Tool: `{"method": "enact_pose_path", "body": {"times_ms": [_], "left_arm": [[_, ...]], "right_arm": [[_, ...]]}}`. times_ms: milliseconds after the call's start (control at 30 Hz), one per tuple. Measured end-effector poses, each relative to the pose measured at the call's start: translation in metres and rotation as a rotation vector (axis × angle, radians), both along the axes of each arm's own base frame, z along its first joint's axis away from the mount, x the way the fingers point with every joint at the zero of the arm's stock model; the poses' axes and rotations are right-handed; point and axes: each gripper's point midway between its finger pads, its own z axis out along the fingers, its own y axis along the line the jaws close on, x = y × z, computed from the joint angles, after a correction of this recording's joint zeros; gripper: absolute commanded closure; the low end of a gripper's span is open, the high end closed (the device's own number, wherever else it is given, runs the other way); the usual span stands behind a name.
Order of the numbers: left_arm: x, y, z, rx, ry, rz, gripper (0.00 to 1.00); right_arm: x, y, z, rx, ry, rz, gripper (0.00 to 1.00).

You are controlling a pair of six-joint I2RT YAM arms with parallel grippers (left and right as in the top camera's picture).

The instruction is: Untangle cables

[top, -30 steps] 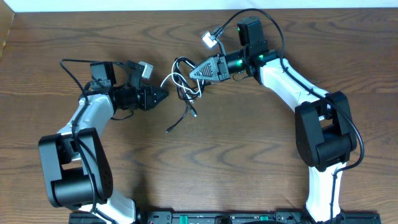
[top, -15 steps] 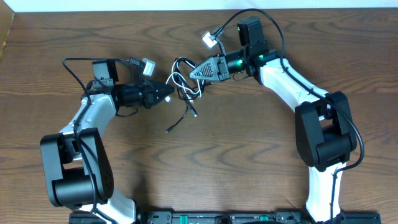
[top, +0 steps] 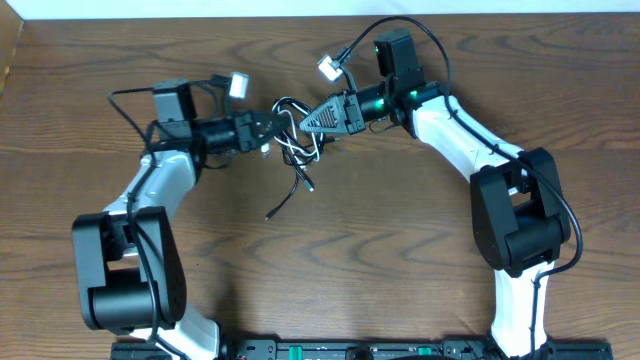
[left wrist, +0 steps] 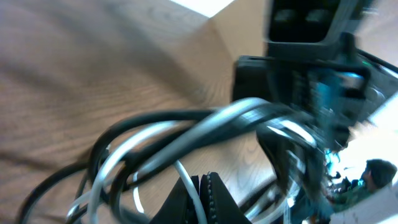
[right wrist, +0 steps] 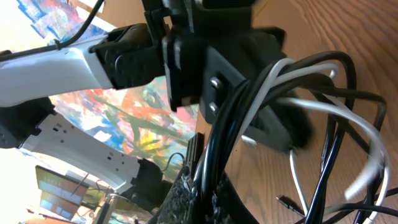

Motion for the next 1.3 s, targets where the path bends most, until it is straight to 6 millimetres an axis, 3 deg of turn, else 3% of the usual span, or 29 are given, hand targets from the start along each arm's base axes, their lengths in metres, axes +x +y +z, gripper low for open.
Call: {"method": "enact_pose_path", "body": {"times_ms": [367, 433, 567, 633, 667, 700, 867, 1067, 1200, 1300], "left_arm": [[0.013, -0.039, -0.028, 0.103, 0.221, 0.154, 0.90], [0.016, -0.044, -0.034, 0.132, 0.239, 0.190, 0.72], [0.020, -0.047, -0.038, 0.162, 0.247, 0.231, 0.48], [0.021, -0.046, -0.038, 0.158, 0.250, 0.243, 0.41], [0.022, -0.046, -0.036, 0.153, 0.243, 0.242, 0.23], [0.023, -0.045, -0.033, 0.138, 0.229, 0.235, 0.16], [0.023, -0.037, -0.012, 0.044, 0.176, 0.175, 0.16], [0.022, -0.018, -0.008, -0.005, 0.230, 0.183, 0.16], [0.026, 0.000, -0.008, -0.022, 0.257, 0.221, 0.34], [0.029, 0.014, -0.007, -0.033, 0.254, 0.245, 0.35]], "right_arm": [[-0.001, 0.000, 0.001, 0.005, 0.000, 0.007, 0.99], [-0.001, 0.000, 0.001, 0.005, -0.001, 0.007, 0.99], [0.000, 0.001, 0.000, -0.002, -0.004, -0.003, 0.99], [0.001, 0.000, 0.000, 0.000, -0.005, -0.004, 0.99], [0.002, -0.001, 0.001, 0.003, -0.008, -0.004, 0.99], [0.002, -0.002, 0.003, 0.009, -0.010, 0.000, 0.99], [0.007, -0.010, 0.010, 0.024, -0.016, -0.005, 0.99], [0.004, -0.003, 0.008, 0.012, -0.017, -0.005, 0.99], [0.003, -0.002, 0.008, 0.012, -0.014, 0.000, 0.99], [0.002, -0.002, 0.008, 0.014, -0.010, 0.004, 0.99]]}}
